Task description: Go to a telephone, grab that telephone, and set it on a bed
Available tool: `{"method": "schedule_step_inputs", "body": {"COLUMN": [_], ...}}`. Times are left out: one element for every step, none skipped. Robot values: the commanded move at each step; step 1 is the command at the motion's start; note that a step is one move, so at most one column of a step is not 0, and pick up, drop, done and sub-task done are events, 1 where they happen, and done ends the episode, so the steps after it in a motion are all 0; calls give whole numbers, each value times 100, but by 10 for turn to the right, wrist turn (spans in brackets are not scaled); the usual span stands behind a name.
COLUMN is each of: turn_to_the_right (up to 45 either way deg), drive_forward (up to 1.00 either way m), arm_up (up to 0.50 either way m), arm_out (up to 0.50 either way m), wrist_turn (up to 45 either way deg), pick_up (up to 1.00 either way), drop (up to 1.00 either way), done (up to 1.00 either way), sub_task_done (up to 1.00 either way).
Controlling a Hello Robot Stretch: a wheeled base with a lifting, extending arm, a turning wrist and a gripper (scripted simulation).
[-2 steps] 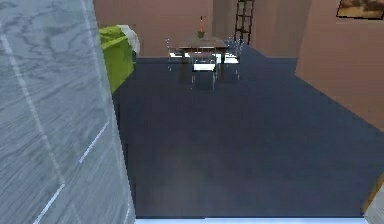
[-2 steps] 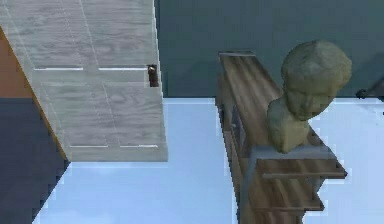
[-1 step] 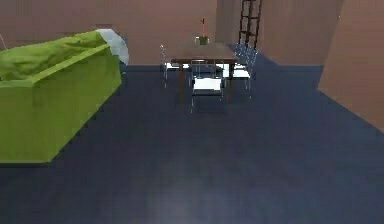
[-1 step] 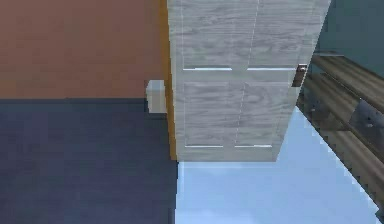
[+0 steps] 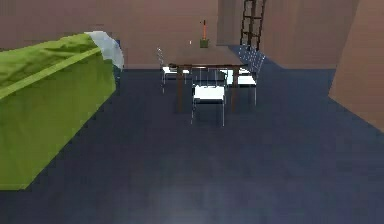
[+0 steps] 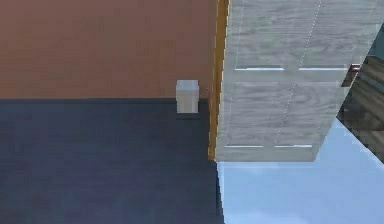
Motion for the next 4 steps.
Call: {"method": "schedule_step_inputs", "body": {"turn_to_the_right": [-450, 0, -270, 0], "drive_forward": [0, 35, 0, 45], "arm_up": [0, 0, 0, 0], "arm_out": [0, 0, 0, 0], "wrist_turn": [0, 0, 0, 0], "pick_up": [0, 0, 0, 0], "drop": [0, 0, 0, 0], "done": [0, 0, 0, 0], "sub_task_done": [0, 0, 0, 0]}}
